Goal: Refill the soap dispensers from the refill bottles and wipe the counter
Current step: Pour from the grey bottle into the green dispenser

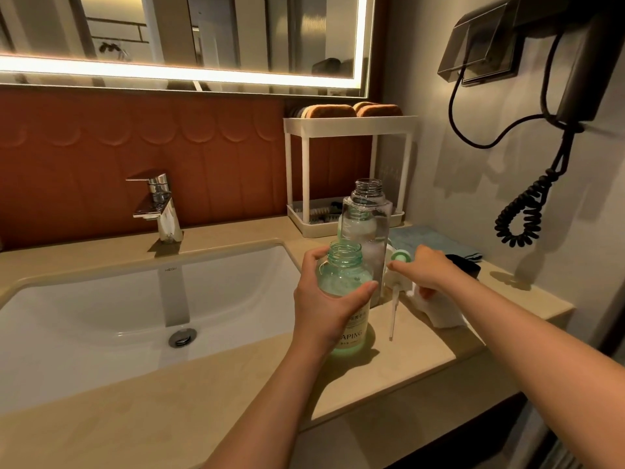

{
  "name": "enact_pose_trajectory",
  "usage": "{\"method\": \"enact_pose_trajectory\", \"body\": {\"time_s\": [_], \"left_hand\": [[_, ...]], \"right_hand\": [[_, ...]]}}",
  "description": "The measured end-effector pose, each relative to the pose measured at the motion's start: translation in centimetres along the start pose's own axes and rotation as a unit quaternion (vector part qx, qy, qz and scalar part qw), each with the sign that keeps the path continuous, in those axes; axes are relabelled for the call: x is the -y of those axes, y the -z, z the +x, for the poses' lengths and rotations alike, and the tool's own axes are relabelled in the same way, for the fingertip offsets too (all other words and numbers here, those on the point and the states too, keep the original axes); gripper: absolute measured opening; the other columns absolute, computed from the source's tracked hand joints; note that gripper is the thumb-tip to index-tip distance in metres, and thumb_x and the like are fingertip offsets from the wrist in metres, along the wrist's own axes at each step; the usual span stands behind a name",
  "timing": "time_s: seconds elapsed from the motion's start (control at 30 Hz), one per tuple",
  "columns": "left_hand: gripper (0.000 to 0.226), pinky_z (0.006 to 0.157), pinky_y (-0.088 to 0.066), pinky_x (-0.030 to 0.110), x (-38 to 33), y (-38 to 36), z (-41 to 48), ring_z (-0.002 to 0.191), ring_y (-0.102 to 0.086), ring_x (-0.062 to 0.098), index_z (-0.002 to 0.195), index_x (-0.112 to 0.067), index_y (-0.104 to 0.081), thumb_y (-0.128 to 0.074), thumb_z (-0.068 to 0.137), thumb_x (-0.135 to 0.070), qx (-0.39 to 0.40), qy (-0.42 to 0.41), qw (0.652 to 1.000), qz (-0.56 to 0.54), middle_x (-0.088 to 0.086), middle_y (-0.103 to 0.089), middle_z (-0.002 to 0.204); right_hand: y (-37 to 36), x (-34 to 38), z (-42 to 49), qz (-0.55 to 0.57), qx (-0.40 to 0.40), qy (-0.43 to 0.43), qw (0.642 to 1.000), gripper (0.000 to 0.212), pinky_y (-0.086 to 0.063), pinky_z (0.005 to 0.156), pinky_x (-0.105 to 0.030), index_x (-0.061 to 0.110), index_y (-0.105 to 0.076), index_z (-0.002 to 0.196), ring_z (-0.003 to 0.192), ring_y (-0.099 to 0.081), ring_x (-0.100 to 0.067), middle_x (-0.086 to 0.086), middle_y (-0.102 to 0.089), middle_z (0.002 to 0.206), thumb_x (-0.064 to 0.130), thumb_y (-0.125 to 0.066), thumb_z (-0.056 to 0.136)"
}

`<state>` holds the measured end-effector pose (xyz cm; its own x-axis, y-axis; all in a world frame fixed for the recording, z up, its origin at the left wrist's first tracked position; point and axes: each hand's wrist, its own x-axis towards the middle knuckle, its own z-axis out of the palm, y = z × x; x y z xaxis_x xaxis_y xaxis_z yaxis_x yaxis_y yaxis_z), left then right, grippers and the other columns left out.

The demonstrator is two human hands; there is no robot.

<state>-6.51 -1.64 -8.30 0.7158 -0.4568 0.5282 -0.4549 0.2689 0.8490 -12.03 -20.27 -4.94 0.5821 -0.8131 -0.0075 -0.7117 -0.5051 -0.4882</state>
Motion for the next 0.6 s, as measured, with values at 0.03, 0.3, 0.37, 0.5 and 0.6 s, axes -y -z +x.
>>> {"method": "enact_pose_trajectory", "body": {"time_s": [0.03,0.3,0.37,0.5,0.6], "left_hand": [[0.061,0.071,-0.046,0.006,0.1,0.0,0.0,0.088,-0.057,-0.013,0.099,-0.038,-0.045,-0.072,0.047,-0.053,0.001,-0.001,1.0,0.002,-0.022,-0.059,0.098],[0.056,0.071,-0.044,0.003,0.4,-0.2,0.3,0.088,-0.055,-0.015,0.098,-0.037,-0.045,-0.081,0.055,-0.032,0.005,0.0,1.0,0.012,-0.023,-0.056,0.098],[0.056,0.07,-0.044,0.003,0.3,-0.3,0.3,0.087,-0.055,-0.017,0.098,-0.037,-0.045,-0.081,0.056,-0.031,0.008,0.001,1.0,0.007,-0.024,-0.056,0.097],[0.06,0.071,-0.045,0.004,0.3,-0.4,0.3,0.087,-0.056,-0.014,0.098,-0.038,-0.045,-0.081,0.05,-0.041,0.004,0.002,1.0,0.003,-0.025,-0.057,0.096],[0.062,0.072,-0.046,0.007,0.4,-0.5,0.4,0.089,-0.057,-0.011,0.1,-0.038,-0.046,-0.074,0.046,-0.053,-0.001,0.005,1.0,-0.002,-0.025,-0.058,0.097]], "right_hand": [[0.0,0.1,0.1,-0.005,0.0,-0.005,1.0,0.053,-0.039,0.041,-0.024,0.006,-0.043,0.111,0.06,-0.057,-0.02,-0.011,-0.056,0.087,0.051,-0.057,0.085],[-0.1,0.9,1.4,-0.004,0.051,-0.032,0.998,0.063,-0.049,0.043,-0.027,0.001,-0.049,0.115,0.057,-0.062,-0.022,-0.015,-0.062,0.089,0.051,-0.064,0.08],[-0.2,0.9,1.6,0.003,0.063,-0.033,0.997,0.054,-0.05,0.046,-0.028,0.001,-0.053,0.106,0.058,-0.061,-0.022,-0.015,-0.062,0.086,0.047,-0.064,0.081],[-0.1,0.7,1.6,-0.025,0.075,-0.03,0.996,0.045,-0.043,0.051,-0.026,0.005,-0.051,0.096,0.071,-0.056,-0.022,-0.012,-0.058,0.09,0.046,-0.062,0.082],[0.0,0.6,1.6,-0.012,0.074,-0.034,0.997,0.043,-0.041,0.061,-0.028,0.006,-0.049,0.098,0.081,-0.054,-0.024,-0.012,-0.056,0.096,0.044,-0.061,0.084]]}}
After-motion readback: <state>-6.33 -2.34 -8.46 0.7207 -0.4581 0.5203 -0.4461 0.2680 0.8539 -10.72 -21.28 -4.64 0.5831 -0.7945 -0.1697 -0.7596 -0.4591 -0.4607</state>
